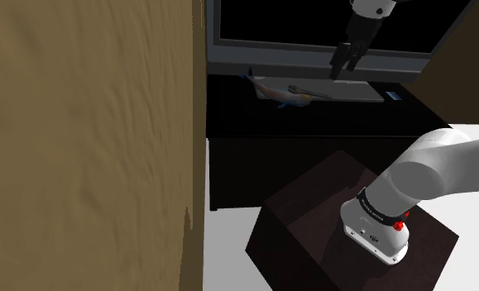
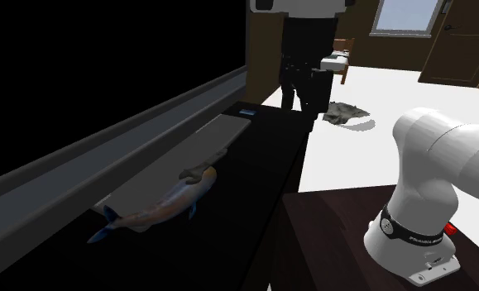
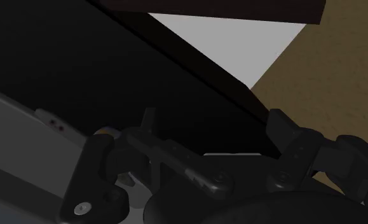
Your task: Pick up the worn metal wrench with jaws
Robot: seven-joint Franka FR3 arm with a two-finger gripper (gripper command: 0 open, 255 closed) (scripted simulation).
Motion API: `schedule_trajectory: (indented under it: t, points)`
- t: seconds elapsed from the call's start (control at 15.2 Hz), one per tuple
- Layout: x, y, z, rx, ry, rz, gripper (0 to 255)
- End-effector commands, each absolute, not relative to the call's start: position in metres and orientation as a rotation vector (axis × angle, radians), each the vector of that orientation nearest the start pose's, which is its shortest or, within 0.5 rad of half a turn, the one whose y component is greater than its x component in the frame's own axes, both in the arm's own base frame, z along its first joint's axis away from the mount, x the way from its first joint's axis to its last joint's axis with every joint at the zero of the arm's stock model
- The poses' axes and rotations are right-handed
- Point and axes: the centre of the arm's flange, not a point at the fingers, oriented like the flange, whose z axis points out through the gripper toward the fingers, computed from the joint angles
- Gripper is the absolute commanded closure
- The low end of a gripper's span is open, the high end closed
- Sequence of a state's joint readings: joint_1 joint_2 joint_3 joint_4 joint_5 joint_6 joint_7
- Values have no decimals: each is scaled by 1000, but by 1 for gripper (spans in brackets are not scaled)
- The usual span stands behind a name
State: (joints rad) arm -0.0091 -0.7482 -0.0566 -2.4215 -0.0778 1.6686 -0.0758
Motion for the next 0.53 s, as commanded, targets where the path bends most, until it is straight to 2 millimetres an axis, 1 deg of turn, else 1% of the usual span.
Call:
schedule_trajectory:
  t: [0.0, 0.2, 0.46]
  points:
    - [322, -33, 556, -3180, -53, 12, 0]
    - [327, -68, 535, -3153, -244, -19, 0]
    - [340, -113, 506, -3100, -494, -61, 0]
